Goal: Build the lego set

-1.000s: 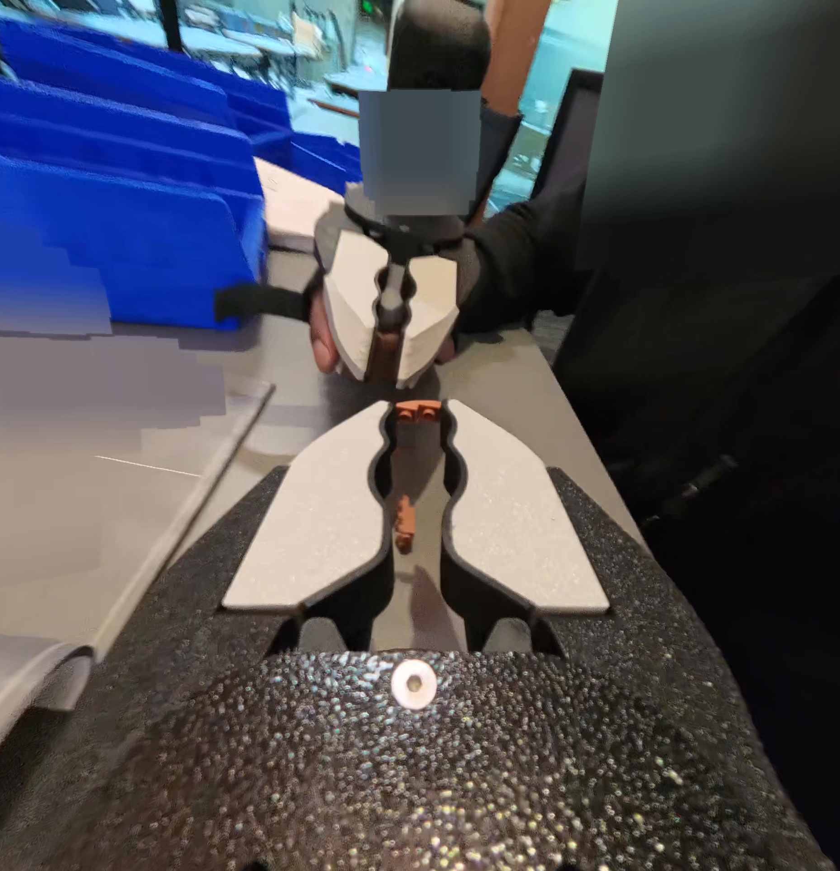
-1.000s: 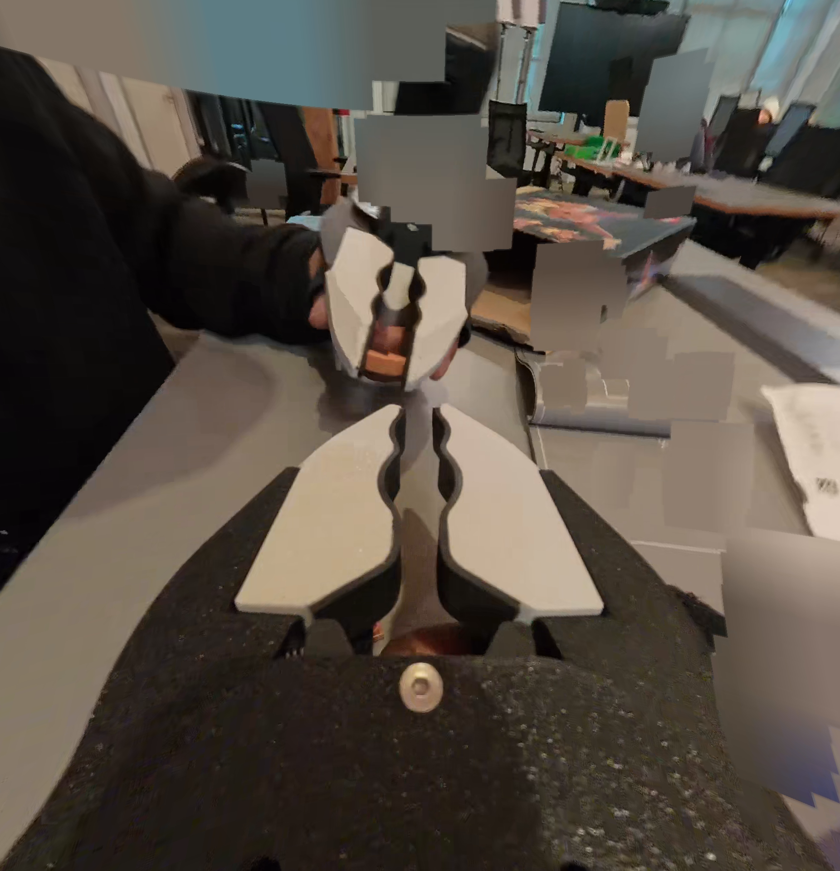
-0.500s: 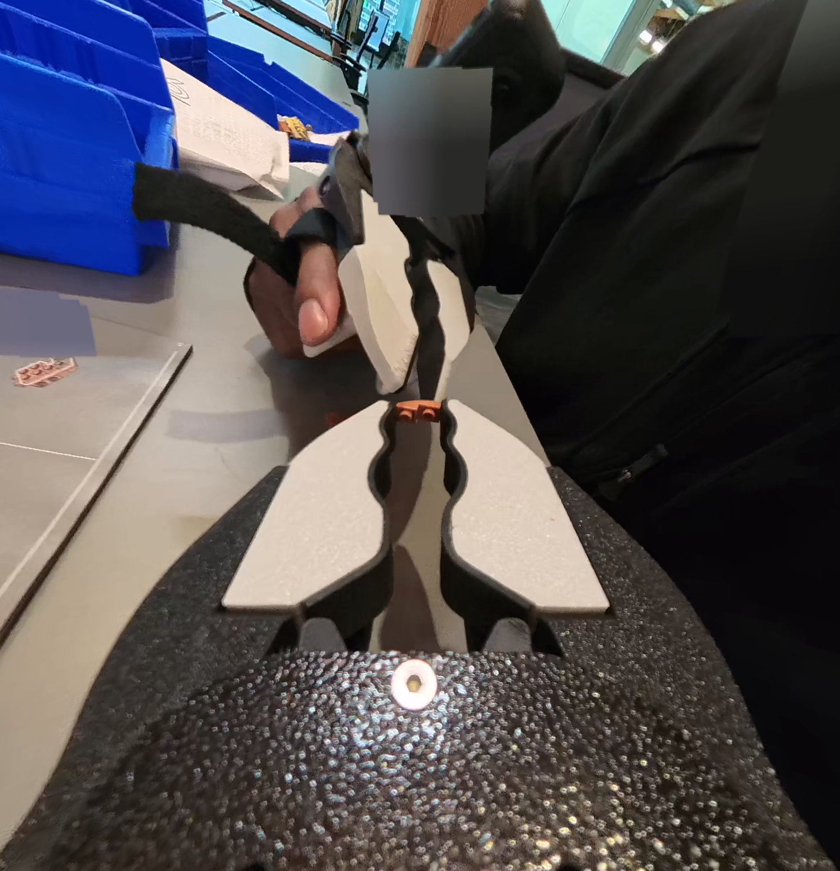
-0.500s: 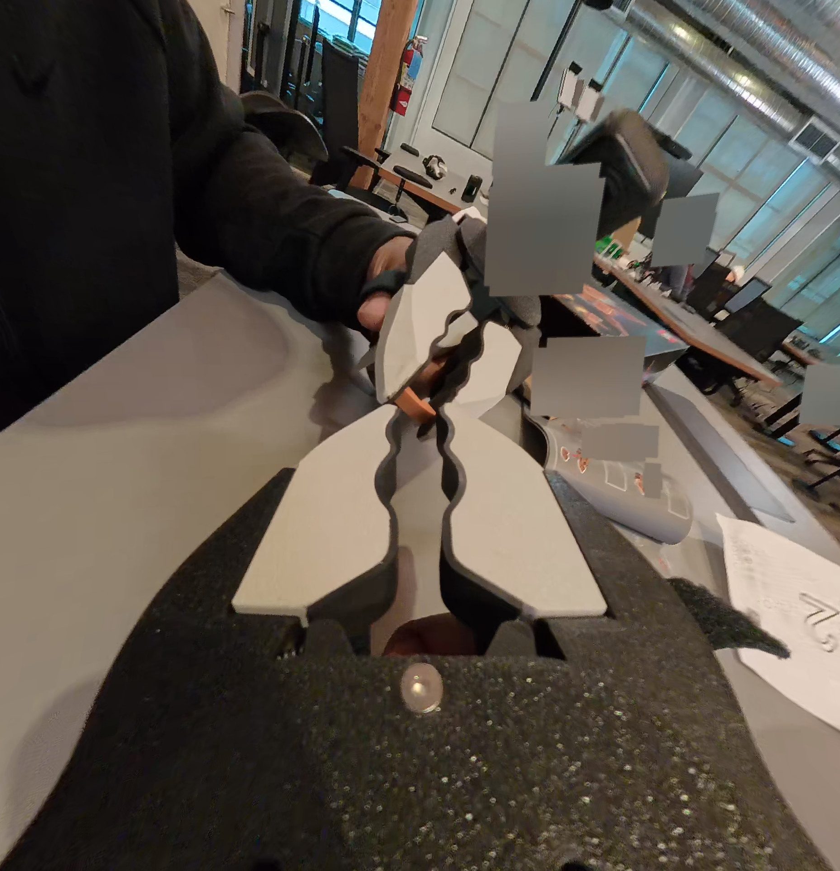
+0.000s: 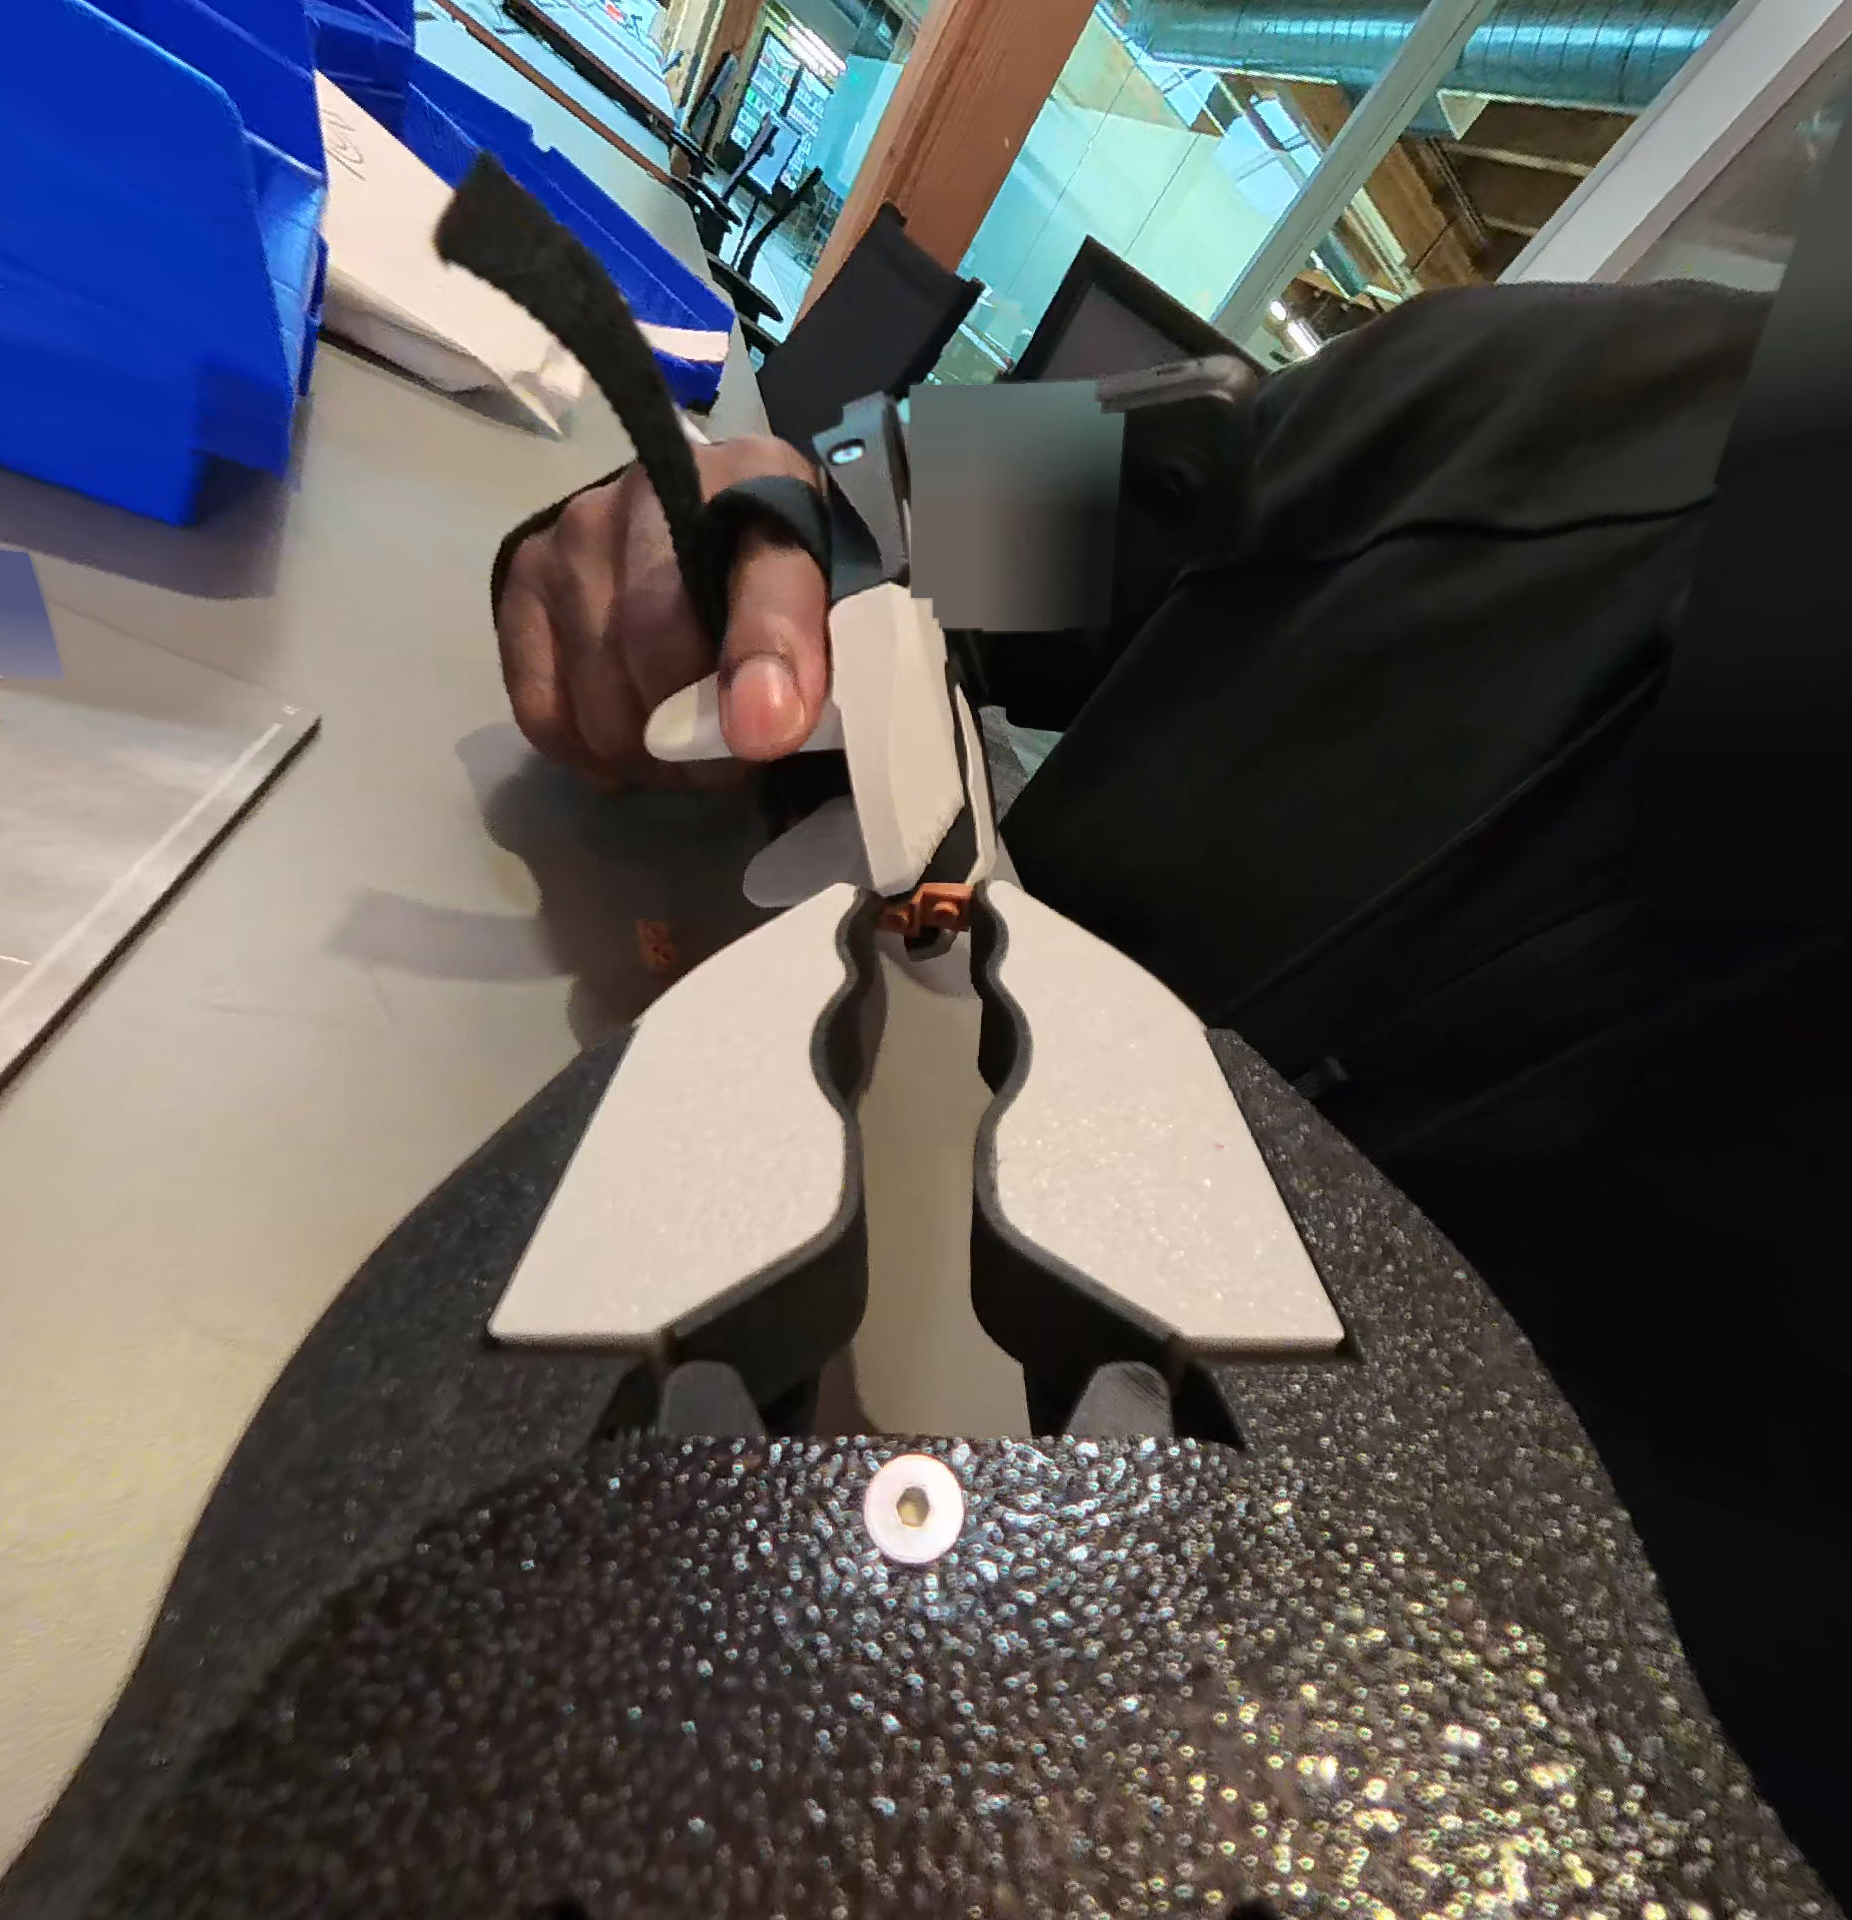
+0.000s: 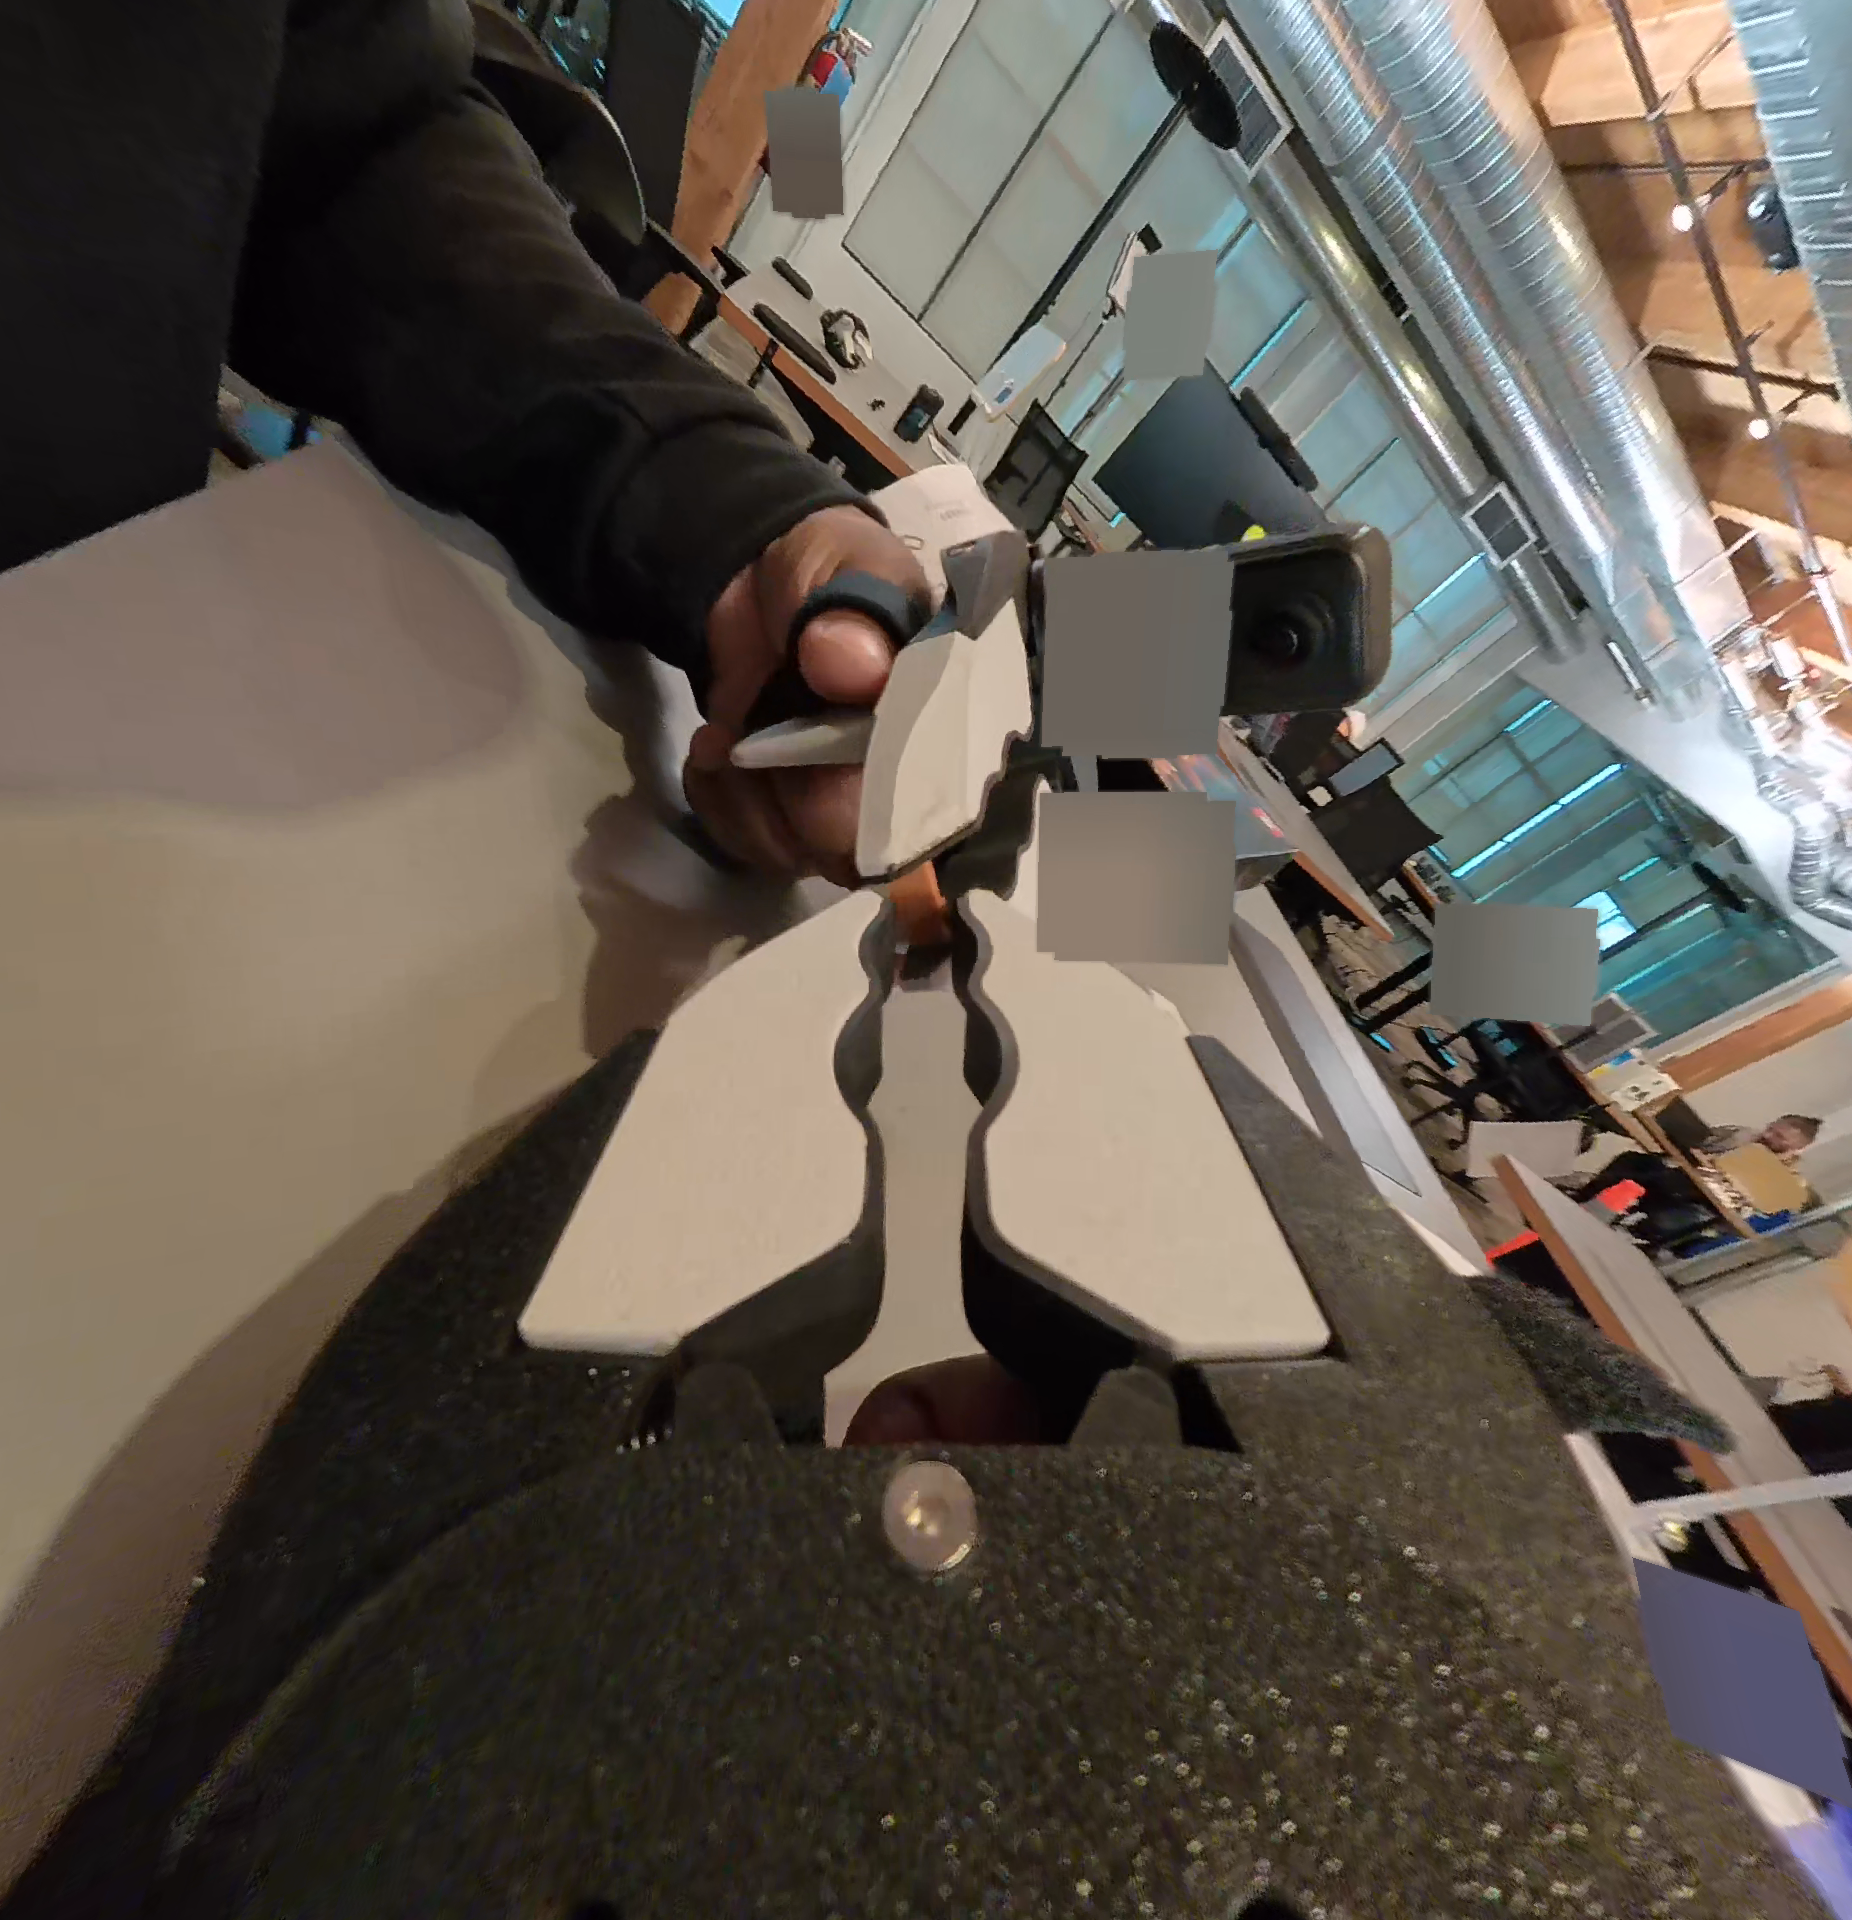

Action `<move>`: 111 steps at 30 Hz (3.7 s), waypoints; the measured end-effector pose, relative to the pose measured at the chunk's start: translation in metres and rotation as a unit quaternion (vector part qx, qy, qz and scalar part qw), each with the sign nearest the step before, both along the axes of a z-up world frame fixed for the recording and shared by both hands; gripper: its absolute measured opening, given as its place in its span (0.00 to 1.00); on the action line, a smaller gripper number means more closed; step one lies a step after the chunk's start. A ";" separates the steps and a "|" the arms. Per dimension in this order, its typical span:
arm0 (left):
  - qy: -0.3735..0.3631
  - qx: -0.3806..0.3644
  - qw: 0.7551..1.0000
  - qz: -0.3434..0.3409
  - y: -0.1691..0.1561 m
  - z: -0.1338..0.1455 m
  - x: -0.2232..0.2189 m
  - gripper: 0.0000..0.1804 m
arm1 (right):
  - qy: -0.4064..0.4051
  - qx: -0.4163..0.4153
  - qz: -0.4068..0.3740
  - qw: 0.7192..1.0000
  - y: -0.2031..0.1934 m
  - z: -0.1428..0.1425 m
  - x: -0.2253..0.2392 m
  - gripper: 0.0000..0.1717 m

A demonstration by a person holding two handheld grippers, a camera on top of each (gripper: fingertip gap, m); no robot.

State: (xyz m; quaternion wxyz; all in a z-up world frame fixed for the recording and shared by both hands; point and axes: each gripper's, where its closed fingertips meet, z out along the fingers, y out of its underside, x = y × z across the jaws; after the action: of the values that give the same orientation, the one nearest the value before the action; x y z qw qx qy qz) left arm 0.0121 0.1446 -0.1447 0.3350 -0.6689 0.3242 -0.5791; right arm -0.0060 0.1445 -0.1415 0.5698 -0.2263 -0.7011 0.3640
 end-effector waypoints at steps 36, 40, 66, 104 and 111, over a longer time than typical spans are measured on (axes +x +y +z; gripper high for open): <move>0.125 0.239 0.943 0.195 0.042 0.005 -0.021 0.02 | -0.025 -0.085 -0.100 0.991 0.034 0.003 0.003 0.11; 0.104 0.283 0.939 0.167 0.034 0.011 -0.018 0.02 | -0.034 -0.204 -0.037 0.978 0.027 0.013 0.009 0.12; 0.111 0.357 0.924 0.080 0.005 0.008 0.007 0.02 | -0.061 -0.207 0.042 0.976 0.005 0.008 0.018 0.04; 0.150 0.369 0.914 0.085 0.008 0.003 0.004 0.00 | -0.059 -0.184 0.019 0.981 0.011 0.005 0.015 0.04; 0.142 0.376 0.910 0.106 0.012 0.009 0.000 0.02 | -0.066 -0.181 0.023 0.981 0.009 0.003 0.016 0.04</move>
State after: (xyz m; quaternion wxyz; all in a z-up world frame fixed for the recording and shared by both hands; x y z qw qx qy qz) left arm 0.0121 0.1563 -0.1360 0.5714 -0.5990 0.4893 -0.2745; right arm 0.0096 0.1536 -0.1382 0.4631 -0.3333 -0.6647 0.4823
